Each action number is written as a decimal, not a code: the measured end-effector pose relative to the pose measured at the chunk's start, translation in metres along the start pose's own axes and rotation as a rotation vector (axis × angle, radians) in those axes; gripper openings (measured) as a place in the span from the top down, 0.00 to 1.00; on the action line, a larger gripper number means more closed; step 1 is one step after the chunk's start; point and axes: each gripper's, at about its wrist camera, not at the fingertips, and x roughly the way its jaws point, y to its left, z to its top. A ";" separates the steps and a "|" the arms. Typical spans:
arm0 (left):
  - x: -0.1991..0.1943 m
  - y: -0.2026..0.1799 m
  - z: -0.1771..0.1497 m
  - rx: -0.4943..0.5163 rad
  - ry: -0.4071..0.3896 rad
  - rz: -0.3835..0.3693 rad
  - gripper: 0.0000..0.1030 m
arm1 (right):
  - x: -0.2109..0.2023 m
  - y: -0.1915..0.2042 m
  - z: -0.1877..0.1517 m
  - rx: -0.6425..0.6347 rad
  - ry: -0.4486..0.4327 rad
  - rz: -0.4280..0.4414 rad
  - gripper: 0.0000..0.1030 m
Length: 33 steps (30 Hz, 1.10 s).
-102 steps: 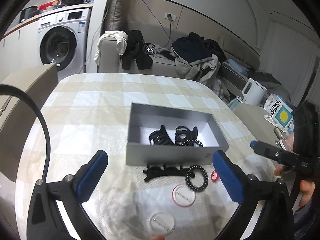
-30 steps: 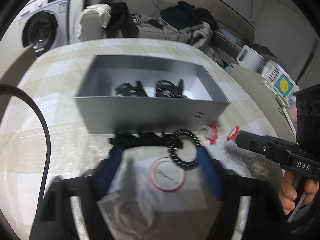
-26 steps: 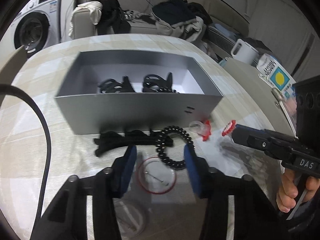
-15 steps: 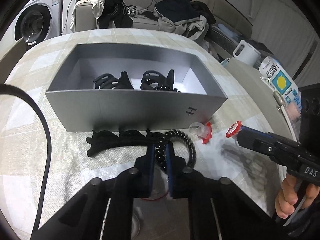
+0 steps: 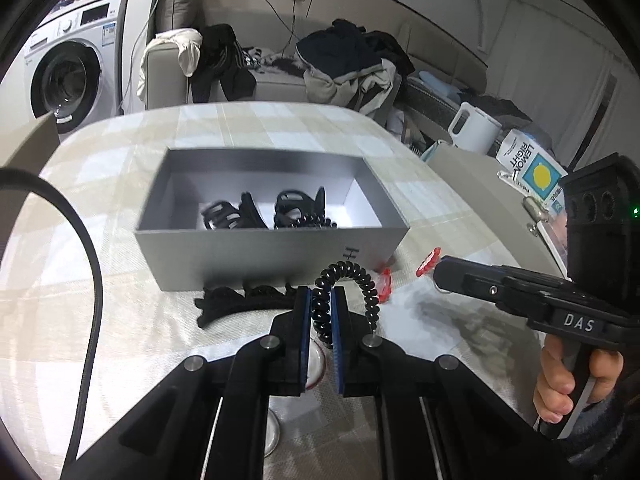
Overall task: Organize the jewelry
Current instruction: 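Carry the vial and spiral hair tie into the silver box with both grippers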
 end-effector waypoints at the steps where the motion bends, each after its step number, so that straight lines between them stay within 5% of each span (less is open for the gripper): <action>1: -0.002 0.001 0.002 -0.003 -0.010 0.001 0.95 | -0.001 0.002 0.001 -0.004 -0.002 0.004 0.85; 13: -0.014 0.017 0.031 -0.026 -0.108 0.039 0.95 | 0.008 0.010 0.032 0.001 -0.026 0.027 0.85; 33: 0.020 0.050 0.053 -0.097 -0.086 0.071 0.95 | 0.064 0.012 0.068 0.024 0.056 -0.027 0.85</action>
